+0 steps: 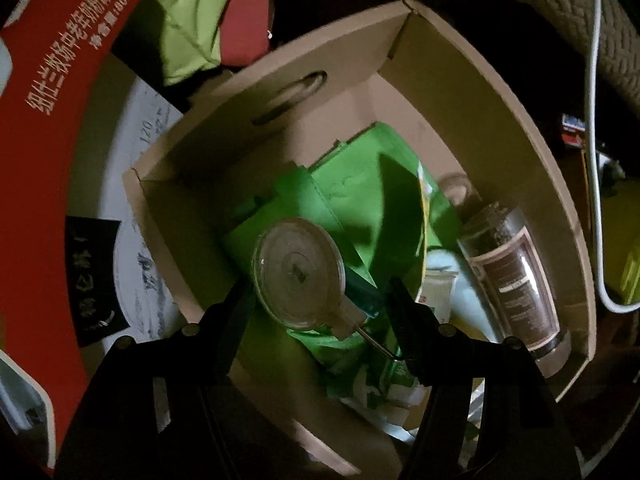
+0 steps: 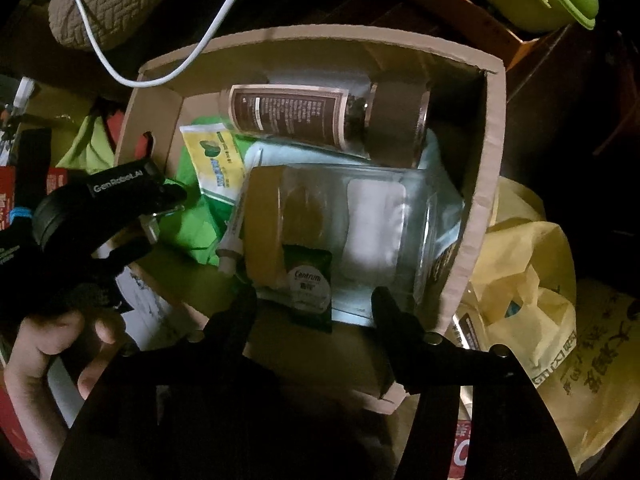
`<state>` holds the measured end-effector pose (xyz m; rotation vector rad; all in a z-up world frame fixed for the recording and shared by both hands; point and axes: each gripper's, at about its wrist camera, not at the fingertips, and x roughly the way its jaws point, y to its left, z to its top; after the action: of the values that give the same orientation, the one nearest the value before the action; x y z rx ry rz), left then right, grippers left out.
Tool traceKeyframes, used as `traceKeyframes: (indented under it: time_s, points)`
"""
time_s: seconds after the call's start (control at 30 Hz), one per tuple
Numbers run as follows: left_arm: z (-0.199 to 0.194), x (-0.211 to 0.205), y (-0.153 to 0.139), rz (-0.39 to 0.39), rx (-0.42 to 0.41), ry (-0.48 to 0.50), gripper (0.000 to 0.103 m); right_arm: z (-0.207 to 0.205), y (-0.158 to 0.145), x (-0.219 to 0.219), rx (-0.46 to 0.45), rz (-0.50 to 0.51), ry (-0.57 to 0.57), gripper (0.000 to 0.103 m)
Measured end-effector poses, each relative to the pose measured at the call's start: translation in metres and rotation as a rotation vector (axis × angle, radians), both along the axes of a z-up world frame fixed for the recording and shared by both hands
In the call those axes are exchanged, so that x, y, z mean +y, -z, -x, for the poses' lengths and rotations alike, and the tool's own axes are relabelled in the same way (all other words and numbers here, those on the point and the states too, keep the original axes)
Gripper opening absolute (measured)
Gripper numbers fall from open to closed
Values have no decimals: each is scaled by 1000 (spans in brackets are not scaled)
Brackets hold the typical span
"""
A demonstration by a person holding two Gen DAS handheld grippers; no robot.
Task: Organize objects
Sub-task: 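Open both grippers and release the hook and Centrum packet into the box, then raise both grippers from the floor box and swing them over the table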
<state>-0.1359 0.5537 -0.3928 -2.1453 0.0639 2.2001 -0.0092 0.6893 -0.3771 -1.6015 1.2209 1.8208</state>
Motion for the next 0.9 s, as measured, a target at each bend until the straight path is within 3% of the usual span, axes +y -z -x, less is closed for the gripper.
traceKeyframes:
  time_s: [0.1, 0.13, 0.2, 0.33, 0.47, 0.57, 0.67, 0.8, 0.87, 0.9]
  points:
    - [2, -7, 5, -12, -26, -34, 66, 1, -1, -1, 0, 2, -6, 61]
    - [3, -7, 9, -20, -53, -41, 77, 2, -2, -1, -4, 1, -9, 61]
    - [2, -5, 20, -23, -114, -39, 82, 2, -4, -2, -16, -10, -21, 61]
    - [-1, 4, 15, 24, -81, 7, 90, -1, -17, -1, -23, -44, -31, 65]
    - [2, 8, -23, 50, 75, 28, 90, -5, -32, 1, -26, -64, -20, 66]
    - [5, 6, -65, 3, 184, 20, 90, -7, -48, 2, -21, -88, -21, 66]
    - [10, 6, -93, -52, 223, 27, 90, -9, -68, 4, -16, -124, -23, 67]
    - [-23, 12, -152, -100, 300, 107, 90, -6, -101, 1, -26, -223, -53, 70]
    - [-34, 10, -175, -71, 377, 154, 90, -8, -115, -2, -43, -279, -98, 73]
    - [-42, 6, -190, -7, 449, 186, 90, -10, -122, -6, -61, -321, -128, 73]
